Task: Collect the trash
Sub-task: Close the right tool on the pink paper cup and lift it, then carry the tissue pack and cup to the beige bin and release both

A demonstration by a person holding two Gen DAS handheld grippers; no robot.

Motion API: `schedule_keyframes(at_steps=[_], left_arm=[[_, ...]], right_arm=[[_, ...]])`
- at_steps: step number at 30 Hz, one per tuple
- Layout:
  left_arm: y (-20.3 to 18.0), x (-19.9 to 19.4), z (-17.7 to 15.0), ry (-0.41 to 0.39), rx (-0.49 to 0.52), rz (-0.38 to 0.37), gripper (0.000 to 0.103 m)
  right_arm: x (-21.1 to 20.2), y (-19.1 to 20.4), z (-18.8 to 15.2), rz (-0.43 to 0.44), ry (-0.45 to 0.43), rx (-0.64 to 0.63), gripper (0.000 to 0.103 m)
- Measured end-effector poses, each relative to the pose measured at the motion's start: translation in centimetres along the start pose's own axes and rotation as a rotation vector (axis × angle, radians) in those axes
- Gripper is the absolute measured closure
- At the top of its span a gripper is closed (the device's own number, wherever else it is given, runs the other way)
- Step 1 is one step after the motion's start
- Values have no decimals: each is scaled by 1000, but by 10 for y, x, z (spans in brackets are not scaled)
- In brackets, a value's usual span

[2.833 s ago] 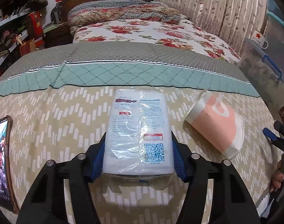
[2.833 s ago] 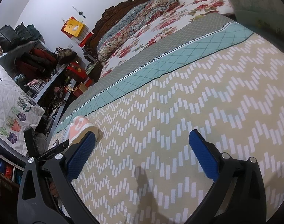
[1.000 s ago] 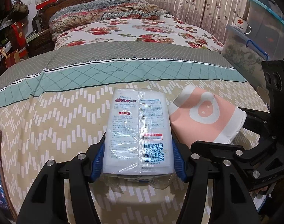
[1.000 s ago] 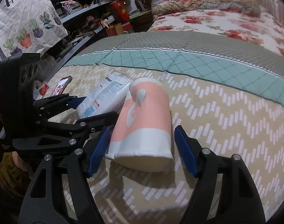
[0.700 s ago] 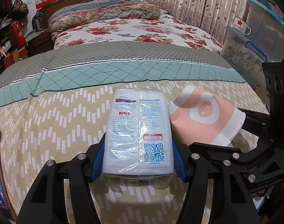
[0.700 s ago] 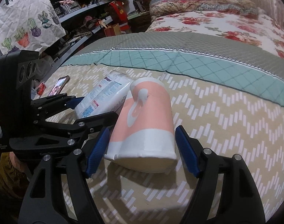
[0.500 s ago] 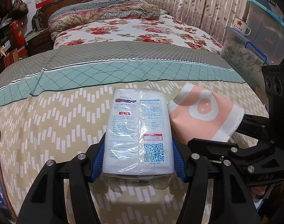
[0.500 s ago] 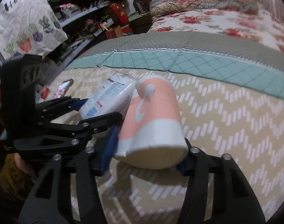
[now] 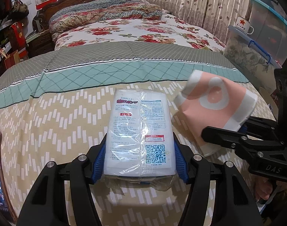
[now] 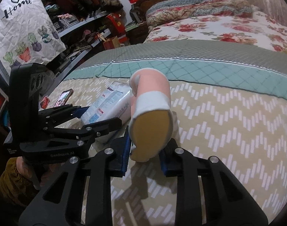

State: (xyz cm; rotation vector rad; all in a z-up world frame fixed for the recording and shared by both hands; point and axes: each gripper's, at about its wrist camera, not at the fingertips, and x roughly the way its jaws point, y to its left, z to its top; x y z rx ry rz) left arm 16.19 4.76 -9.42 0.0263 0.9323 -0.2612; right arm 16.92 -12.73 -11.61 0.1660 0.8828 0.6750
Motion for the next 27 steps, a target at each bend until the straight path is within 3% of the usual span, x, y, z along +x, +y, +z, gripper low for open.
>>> schedule_keyframes(at_steps=[7, 13, 19, 27], left_arm=[[1, -2, 1, -9, -1, -17, 46], [-37, -6, 9, 0, 11, -173, 46], [-125, 6, 29, 51, 128, -326, 46], [-306, 29, 85, 81, 384, -484, 46]], right_arm=[[-36, -24, -18, -49, -34, 69, 74], [-84, -56, -39, -109, -88, 143, 74], [-144, -109, -69, -192, -181, 264, 74], [-254, -213, -117, -403, -346, 468, 74]])
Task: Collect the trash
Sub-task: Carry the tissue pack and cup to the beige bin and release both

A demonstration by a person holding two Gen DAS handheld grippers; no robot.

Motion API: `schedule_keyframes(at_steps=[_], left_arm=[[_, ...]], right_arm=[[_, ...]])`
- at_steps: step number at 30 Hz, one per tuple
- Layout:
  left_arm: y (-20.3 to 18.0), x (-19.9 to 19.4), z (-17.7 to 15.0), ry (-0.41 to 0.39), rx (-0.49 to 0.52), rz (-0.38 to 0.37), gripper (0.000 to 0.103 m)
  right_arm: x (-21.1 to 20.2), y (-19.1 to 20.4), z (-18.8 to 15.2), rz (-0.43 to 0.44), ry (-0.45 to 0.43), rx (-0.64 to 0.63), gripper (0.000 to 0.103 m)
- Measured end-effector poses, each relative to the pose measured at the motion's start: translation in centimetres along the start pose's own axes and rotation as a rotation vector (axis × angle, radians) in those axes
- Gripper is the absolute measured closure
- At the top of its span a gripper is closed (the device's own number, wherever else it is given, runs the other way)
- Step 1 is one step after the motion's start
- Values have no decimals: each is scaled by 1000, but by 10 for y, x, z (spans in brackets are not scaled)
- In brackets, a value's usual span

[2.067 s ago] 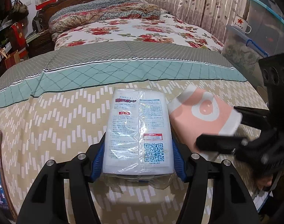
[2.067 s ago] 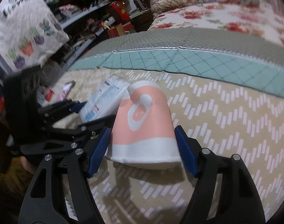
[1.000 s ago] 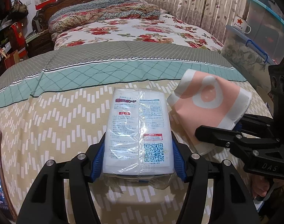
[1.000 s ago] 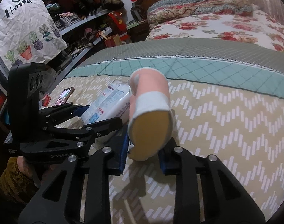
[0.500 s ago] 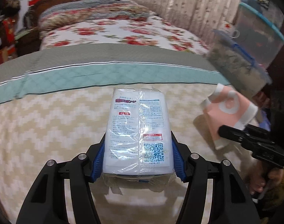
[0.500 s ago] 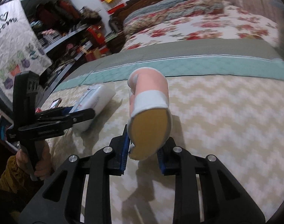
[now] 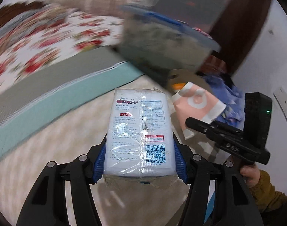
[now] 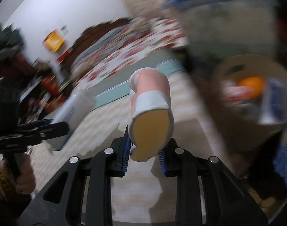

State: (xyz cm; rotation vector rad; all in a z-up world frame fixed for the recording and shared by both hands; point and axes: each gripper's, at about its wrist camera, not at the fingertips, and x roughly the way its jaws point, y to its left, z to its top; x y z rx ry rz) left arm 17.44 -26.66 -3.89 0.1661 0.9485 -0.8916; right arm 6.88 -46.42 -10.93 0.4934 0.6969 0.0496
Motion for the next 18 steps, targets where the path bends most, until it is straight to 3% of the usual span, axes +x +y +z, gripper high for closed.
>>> schedule_keyframes(at_steps=[6, 9, 10, 11, 18], left_arm=[[-74, 84, 72, 69, 75, -71, 45], [-96, 122, 97, 99, 72, -80, 44], [-100, 130, 101, 106, 70, -81, 44], [-104, 142, 107, 118, 65, -82, 44], [-122, 204, 130, 167, 36, -94, 44]], right_arm=[[-13, -101, 39, -134, -40, 118, 74], [6, -139, 59, -148, 2, 142, 52], [13, -152, 64, -167, 16, 164, 31], [13, -159, 68, -178, 3, 175, 28], [-43, -189, 60, -240, -193, 246, 28]])
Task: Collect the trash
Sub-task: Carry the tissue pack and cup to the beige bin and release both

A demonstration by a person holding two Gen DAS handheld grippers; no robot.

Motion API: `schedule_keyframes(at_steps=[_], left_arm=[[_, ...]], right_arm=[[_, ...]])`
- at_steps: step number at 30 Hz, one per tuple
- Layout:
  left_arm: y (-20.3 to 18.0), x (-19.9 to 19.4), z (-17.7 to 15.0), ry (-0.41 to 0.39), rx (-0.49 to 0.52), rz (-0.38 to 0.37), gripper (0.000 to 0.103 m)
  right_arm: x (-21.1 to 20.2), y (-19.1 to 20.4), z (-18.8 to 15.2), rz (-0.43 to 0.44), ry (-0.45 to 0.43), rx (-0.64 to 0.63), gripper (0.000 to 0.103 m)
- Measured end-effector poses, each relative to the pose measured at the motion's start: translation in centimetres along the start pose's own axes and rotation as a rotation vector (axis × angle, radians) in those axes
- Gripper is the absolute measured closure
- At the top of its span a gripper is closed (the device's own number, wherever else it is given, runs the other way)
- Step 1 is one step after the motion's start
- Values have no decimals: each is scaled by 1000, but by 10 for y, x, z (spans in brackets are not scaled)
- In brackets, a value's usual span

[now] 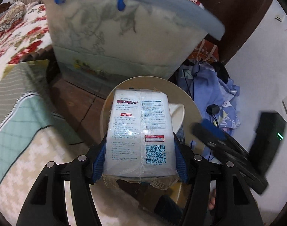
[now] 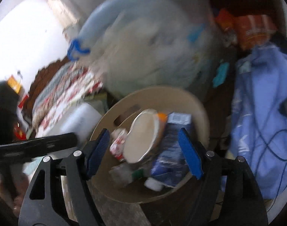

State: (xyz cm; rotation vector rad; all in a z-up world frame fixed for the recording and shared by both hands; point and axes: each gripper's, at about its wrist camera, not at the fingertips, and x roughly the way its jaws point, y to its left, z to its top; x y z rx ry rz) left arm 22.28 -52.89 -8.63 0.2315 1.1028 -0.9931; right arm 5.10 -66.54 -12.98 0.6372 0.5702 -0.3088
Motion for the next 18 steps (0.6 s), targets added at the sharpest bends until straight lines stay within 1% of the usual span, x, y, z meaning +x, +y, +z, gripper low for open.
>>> schedule_keyframes(at_steps=[3, 4, 5, 6, 7, 9, 11, 14, 18], left_arm=[[-10, 18, 11, 9, 5, 0, 44], [-14, 23, 14, 11, 11, 2, 42], [-18, 29, 16, 19, 21, 7, 29], [-21, 34, 16, 29, 27, 16, 19], [-22, 40, 16, 41, 30, 41, 8], [-21, 47, 16, 65, 19, 68, 9], [-17, 43, 12, 76, -3, 52, 9], [-15, 19, 5, 25, 6, 56, 9], [-12, -22, -13, -47, 29, 71, 9]], right_arm=[[-18, -14, 0, -2, -42, 47, 28], [-22, -18, -1, -1, -54, 63, 27], [-28, -24, -1, 4, -61, 80, 27], [-31, -25, -3, 10, -63, 92, 27], [-34, -25, -4, 16, -64, 102, 27], [-37, -26, -8, 30, -69, 118, 27], [-44, -22, -13, 48, -76, 121, 27], [-54, -11, -21, 74, -87, 108, 27], [-59, 12, -32, 135, -75, 89, 27]])
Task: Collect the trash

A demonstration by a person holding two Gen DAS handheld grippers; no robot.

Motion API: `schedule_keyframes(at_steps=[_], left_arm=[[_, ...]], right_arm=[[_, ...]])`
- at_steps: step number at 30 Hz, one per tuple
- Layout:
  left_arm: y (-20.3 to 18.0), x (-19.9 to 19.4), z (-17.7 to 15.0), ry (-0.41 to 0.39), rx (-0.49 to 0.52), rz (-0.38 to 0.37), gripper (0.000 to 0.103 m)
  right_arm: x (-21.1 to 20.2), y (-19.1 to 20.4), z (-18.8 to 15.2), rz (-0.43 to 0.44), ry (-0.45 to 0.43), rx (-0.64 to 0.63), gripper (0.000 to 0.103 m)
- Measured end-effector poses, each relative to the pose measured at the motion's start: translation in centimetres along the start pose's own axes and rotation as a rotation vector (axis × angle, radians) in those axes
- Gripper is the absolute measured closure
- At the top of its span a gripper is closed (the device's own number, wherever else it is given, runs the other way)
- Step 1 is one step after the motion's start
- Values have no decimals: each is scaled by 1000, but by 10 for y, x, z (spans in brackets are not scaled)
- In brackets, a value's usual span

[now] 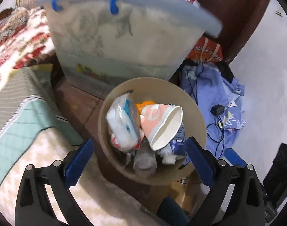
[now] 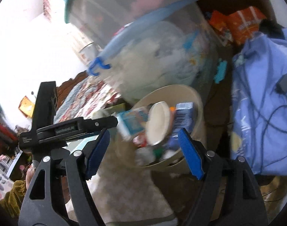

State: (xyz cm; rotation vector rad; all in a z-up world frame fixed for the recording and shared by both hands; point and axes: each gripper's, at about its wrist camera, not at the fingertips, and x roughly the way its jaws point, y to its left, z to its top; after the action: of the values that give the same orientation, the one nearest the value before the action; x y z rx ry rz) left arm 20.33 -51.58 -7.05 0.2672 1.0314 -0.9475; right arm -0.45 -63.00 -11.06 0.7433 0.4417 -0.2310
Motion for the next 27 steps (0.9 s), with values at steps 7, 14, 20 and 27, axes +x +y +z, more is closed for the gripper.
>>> schedule_keyframes(at_steps=[7, 14, 20, 27], left_arm=[[23, -72, -58, -95, 16, 124, 9], [64, -129, -119, -128, -35, 334, 9], [84, -184, -157, -207, -80, 484, 9], [84, -223, -185, -277, -80, 565, 9]], right_arm=[[1, 45, -35, 59, 63, -16, 27], [0, 85, -68, 72, 118, -17, 27], [-9, 127, -89, 91, 124, -66, 27], [-28, 169, -108, 97, 114, -122, 24]])
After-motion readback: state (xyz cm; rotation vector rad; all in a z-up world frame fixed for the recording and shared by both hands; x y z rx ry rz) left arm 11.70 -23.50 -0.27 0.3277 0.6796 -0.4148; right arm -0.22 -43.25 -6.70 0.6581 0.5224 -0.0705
